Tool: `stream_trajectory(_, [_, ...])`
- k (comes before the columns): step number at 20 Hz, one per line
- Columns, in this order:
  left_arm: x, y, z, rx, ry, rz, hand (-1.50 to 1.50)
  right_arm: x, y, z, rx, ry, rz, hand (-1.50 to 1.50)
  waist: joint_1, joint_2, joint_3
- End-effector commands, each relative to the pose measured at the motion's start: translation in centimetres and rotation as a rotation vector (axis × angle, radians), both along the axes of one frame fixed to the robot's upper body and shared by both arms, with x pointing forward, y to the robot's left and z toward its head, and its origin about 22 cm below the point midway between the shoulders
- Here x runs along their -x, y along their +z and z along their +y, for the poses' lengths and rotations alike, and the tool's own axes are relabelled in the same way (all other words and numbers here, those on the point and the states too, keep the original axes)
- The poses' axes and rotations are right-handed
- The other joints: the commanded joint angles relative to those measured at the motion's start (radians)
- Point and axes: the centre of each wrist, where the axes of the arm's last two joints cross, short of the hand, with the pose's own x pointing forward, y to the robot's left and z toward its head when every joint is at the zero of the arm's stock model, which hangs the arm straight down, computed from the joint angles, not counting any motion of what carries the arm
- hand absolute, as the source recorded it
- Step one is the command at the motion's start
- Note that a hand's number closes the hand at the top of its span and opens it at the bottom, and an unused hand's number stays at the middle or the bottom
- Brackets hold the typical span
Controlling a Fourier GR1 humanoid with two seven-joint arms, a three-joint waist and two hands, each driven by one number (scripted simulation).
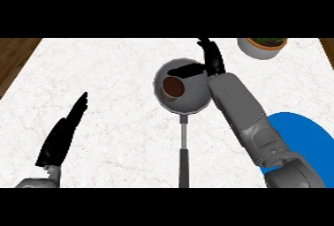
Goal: Pick the cupcake from the plate and place it in the pan
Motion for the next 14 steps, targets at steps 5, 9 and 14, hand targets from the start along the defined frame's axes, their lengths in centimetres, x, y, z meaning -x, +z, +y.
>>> stream_trajectory(5, [1.8,-2.2,-0.3,0.010,0.031,0.016,0.00,-0.9,0.4,-7.3,-0.106,-0.177,-0.070,-1.50,-0.027,-0.002,0.000])
stream_trajectory(9, [1.5,-0.6,1.2,-0.010,0.052,0.017,0.00,0.3,-1.4,-14.3,-0.075,-0.149,-0.119,-1.50,-0.051,-0.013,0.001])
stream_trajectory(14, [2.0,-1.6,1.1,0.000,0.036,0.039,0.00,1.4,-0.9,-20.3,-0.032,-0.153,-0.142,-1.50,-0.050,-0.011,0.001])
